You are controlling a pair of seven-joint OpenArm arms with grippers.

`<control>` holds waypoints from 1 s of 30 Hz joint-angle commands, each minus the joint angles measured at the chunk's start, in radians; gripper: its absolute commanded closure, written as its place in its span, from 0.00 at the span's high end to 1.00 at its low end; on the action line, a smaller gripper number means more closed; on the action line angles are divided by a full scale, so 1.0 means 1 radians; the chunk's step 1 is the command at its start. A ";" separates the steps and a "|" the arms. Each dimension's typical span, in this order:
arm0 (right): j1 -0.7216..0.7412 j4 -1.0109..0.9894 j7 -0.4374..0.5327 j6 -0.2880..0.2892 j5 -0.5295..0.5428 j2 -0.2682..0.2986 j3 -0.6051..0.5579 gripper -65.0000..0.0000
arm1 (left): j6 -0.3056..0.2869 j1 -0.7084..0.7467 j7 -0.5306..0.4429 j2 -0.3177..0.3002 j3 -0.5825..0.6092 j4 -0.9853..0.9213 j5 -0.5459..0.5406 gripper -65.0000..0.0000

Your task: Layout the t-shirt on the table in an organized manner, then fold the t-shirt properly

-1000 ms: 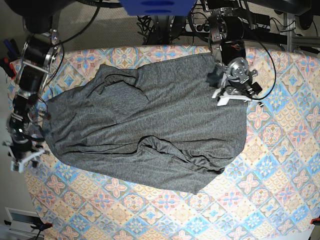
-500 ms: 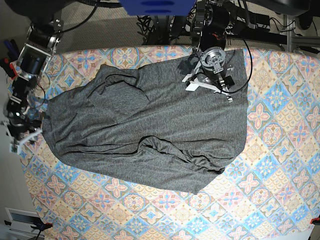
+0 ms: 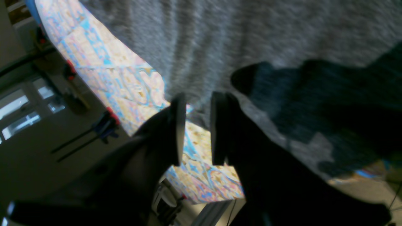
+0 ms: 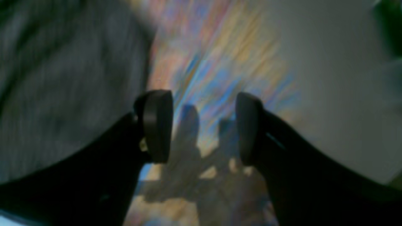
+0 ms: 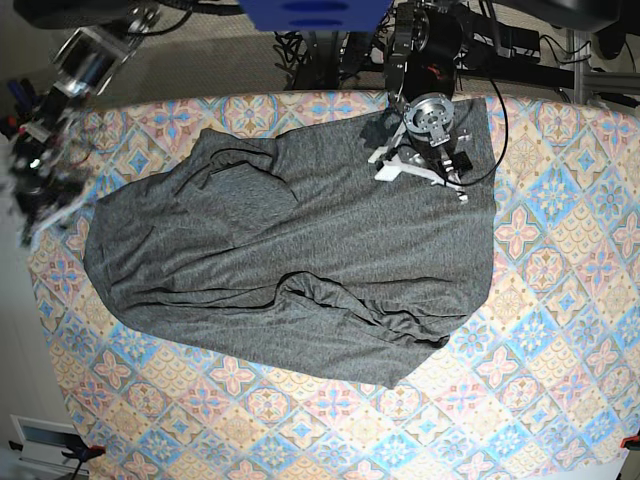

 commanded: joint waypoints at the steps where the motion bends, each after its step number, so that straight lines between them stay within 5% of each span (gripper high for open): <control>1: 0.011 0.037 0.035 -0.008 0.010 0.014 0.002 0.47 | 0.012 -0.003 0.002 0.006 0.004 0.020 0.011 0.22; 6: -0.042 0.044 0.035 0.005 0.012 -0.041 0.007 0.47 | 0.012 0.035 -0.006 0.006 0.001 0.020 0.011 0.22; 11: -0.041 0.044 0.026 0.136 0.013 -0.066 0.071 0.47 | 0.012 0.038 -0.004 0.006 -0.004 0.020 0.011 0.22; 18: -0.041 0.043 -0.021 0.142 0.022 -0.069 0.099 0.47 | 0.012 0.040 0.001 0.006 -0.005 0.021 0.011 0.22; 23: -0.042 0.040 -0.029 0.225 0.114 -0.069 0.102 0.47 | 0.012 0.043 0.001 0.006 -0.004 0.057 0.011 0.22; 30: -0.039 0.037 -0.029 0.226 0.160 -0.069 0.102 0.47 | 0.012 0.046 0.001 0.006 -0.004 0.057 0.011 0.22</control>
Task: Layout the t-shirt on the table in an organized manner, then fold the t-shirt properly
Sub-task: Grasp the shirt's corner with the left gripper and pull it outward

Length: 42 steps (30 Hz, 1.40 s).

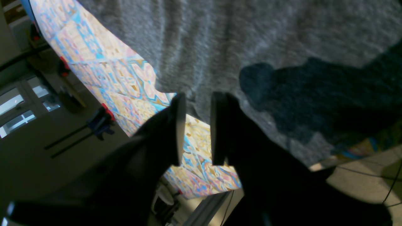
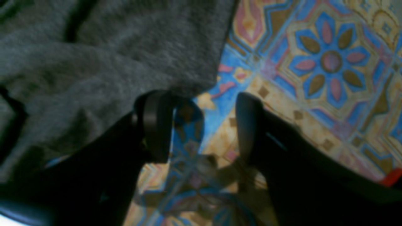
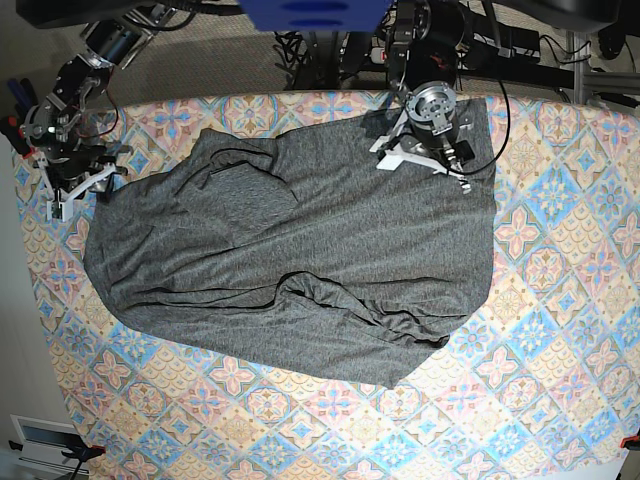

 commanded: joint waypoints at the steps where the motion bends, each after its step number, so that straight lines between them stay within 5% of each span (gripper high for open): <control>1: 0.012 0.015 0.018 0.004 0.022 0.018 0.005 0.47 | 0.010 -0.004 0.003 0.005 0.003 0.017 0.013 0.22; 20: 0.049 -0.164 0.030 0.004 0.030 -0.010 0.001 0.47 | 0.010 -0.002 0.006 0.005 0.003 0.017 0.015 0.22; 28: 0.087 -0.201 0.030 0.004 0.028 -0.005 -0.001 0.47 | 0.010 -0.008 0.116 0.005 0.005 0.015 0.018 0.22; 42: 0.084 -0.207 0.030 0.004 0.027 -0.004 -0.001 0.47 | 0.010 0.078 0.115 0.005 0.012 0.046 0.052 0.21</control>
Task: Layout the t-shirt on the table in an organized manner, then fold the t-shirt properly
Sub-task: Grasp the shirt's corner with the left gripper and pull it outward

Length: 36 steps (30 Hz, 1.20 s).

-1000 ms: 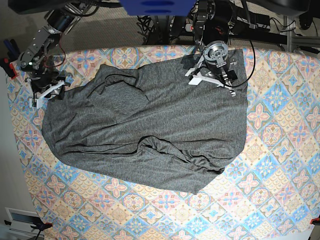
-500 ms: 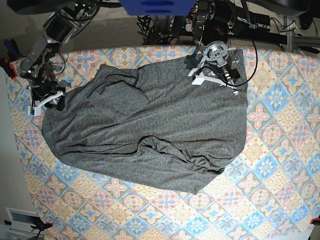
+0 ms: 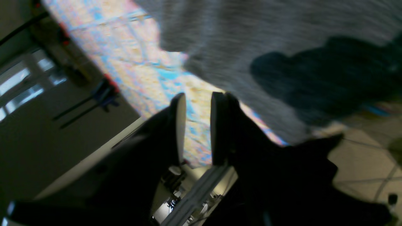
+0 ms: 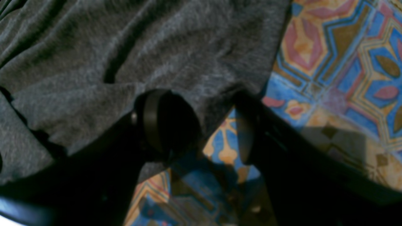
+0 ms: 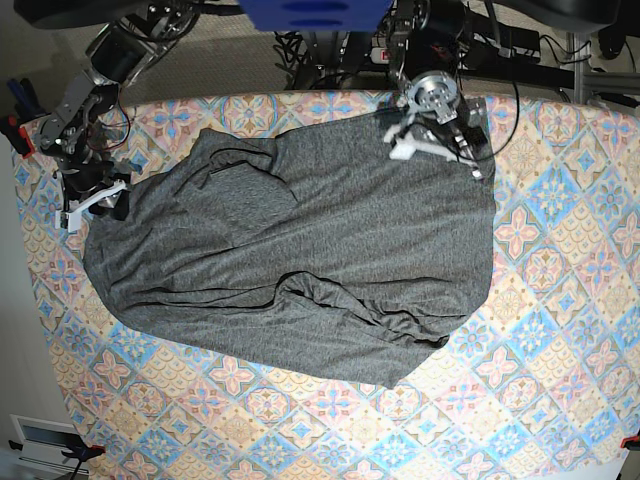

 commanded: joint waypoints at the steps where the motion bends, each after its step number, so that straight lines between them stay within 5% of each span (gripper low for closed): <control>1: -0.002 0.000 -0.046 0.001 -0.026 0.008 0.000 0.47 | 0.009 0.018 0.005 0.005 0.005 0.018 -0.010 0.22; 14: -0.002 0.001 0.039 0.001 -0.124 0.008 -0.086 0.47 | 0.009 0.100 -0.038 0.005 -0.022 0.038 -0.189 0.22; 19: -0.002 0.001 0.041 0.001 -0.124 0.008 -0.086 0.47 | 0.009 0.079 -0.066 0.005 -0.124 0.039 -0.415 0.22; 25: -0.007 0.001 0.043 0.001 -0.126 0.008 -0.086 0.47 | 0.009 0.018 -0.058 0.005 -0.286 0.039 -0.820 0.21; 30: -0.010 0.001 0.043 0.001 -0.126 0.008 -0.086 0.47 | 0.009 -0.099 0.083 0.005 -0.450 0.034 -1.108 0.21; 36: -0.010 0.001 0.043 0.001 -0.126 0.008 -0.086 0.47 | 0.009 -0.249 0.427 0.005 -0.516 0.036 -1.151 0.21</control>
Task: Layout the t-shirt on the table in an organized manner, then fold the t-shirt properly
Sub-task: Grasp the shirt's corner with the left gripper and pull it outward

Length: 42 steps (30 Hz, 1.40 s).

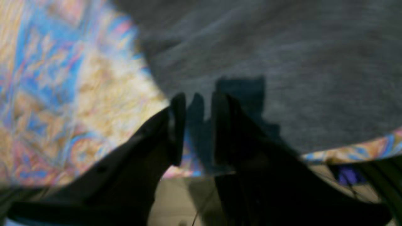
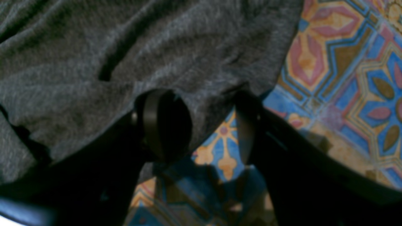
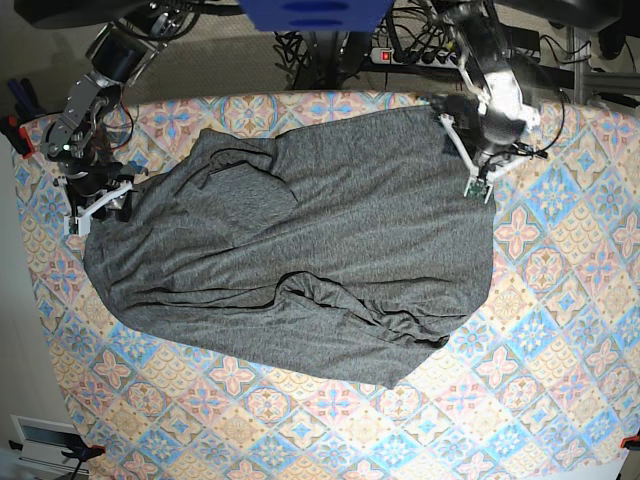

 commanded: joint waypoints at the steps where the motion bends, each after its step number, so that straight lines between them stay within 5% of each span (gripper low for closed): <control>1: -0.001 -0.003 -0.047 0.008 -0.016 0.000 -0.006 0.47 | 0.002 -0.011 0.010 0.000 0.001 0.018 -0.034 0.21; 8: -0.001 -0.003 -0.047 0.008 -0.016 0.000 -0.006 0.47 | 0.002 0.035 0.017 -0.096 -0.149 0.018 -0.248 0.22; 12: -0.001 -0.003 -0.045 0.008 -0.016 0.001 -0.006 0.47 | 0.002 0.112 0.019 -0.201 -0.249 0.015 -0.435 0.23; 19: -0.001 -0.003 -0.045 0.008 -0.016 0.001 -0.007 0.47 | 0.002 0.218 0.019 -0.320 -0.271 0.011 -0.685 0.52; 21: -0.001 -0.003 -0.045 0.008 -0.016 0.001 -0.007 0.47 | 0.002 0.218 0.017 -0.323 -0.271 -0.006 -0.696 0.58; 29: -0.027 -0.003 -0.045 0.010 -0.016 0.001 -0.007 0.47 | 0.002 0.212 -0.052 -0.320 -0.261 -0.072 -0.692 0.45; 42: -0.030 -0.003 -0.045 0.010 -0.018 0.001 -0.007 0.47 | 0.002 0.172 -0.161 -0.323 -0.205 -0.357 -0.699 0.45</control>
